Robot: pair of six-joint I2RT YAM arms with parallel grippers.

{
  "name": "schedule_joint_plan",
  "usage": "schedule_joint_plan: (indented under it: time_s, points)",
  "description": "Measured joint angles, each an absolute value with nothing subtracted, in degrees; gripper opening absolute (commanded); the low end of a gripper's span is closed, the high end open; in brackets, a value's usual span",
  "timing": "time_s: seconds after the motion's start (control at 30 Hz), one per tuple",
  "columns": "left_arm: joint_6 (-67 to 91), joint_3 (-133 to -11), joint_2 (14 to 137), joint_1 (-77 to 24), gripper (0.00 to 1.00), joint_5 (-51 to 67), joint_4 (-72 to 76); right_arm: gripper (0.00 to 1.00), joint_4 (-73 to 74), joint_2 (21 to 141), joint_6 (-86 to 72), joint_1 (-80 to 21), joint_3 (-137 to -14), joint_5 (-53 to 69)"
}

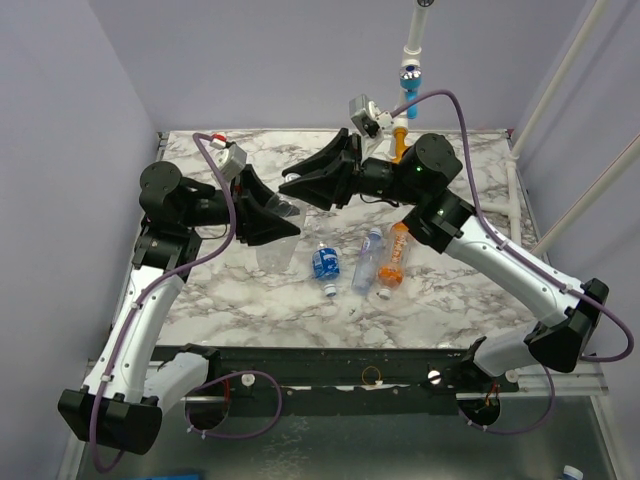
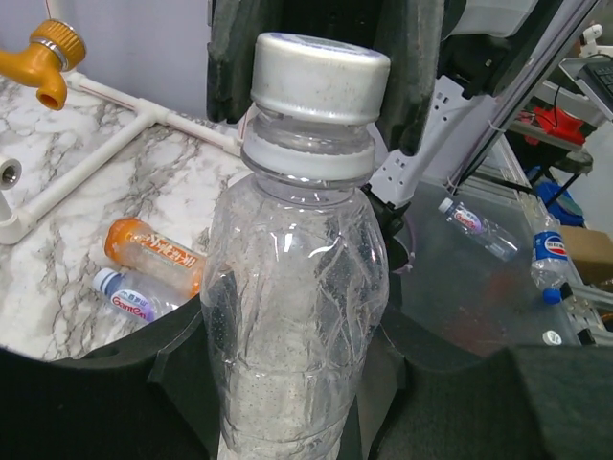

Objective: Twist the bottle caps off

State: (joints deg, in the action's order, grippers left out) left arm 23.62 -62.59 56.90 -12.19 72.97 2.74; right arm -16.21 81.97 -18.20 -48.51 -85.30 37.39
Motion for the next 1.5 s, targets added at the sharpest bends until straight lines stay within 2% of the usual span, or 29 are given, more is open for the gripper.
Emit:
schedule_joint_plan:
  time_s: [0.03, 0.07, 0.17, 0.23, 0.43, 0.67, 0.87, 1.07, 1.33, 1.5]
  points:
    - [24.01, -62.59, 56.93, -12.19, 0.09, 73.08, 2.98, 0.62, -16.16, 81.97, -18.17, -48.51, -85.36, 37.23]
    - [24.49, -62.59, 56.95, -12.19, 0.08, 72.95, 3.18, 0.81, -15.90, 82.00, -17.96, -48.56, -85.47, 36.88]
    - [25.06, -62.59, 57.08, -11.99, 0.08, 71.46, 3.55, 0.99, -13.13, 82.13, -17.76, -48.71, -86.19, 32.18]
    - [24.80, -62.59, 57.12, -11.97, 0.09, 69.93, 3.53, 0.99, -10.70, 82.46, -17.67, -49.06, -87.50, 26.85]
    - [20.43, -62.37, 57.23, -11.97, 0.07, 59.83, 2.02, 0.80, -6.11, 82.96, -17.96, -49.25, -90.72, 12.62]
    - [16.05, -60.64, 57.21, -11.97, 0.07, 48.49, 0.69, 0.74, 1.02, 89.67, -17.23, -51.86, -102.00, 3.11]
    - [14.44, -60.36, 57.21, -11.97, 0.07, 44.75, 0.30, 0.64, 4.64, 93.41, -17.10, -52.56, -104.12, 2.09]
    - [14.04, -60.34, 57.21, -11.97, 0.07, 43.92, 0.30, 0.40, 6.15, 94.24, -17.74, -52.56, -104.12, 2.48]
    - [14.02, -60.20, 57.21, -11.97, 0.07, 43.88, 0.16, 0.21, 5.72, 94.24, -17.69, -52.82, -103.96, 3.77]
    - [13.93, -60.03, 57.14, -12.03, 0.08, 44.23, -0.16, 0.03, 4.21, 94.00, -17.39, -52.80, -102.61, 5.39]
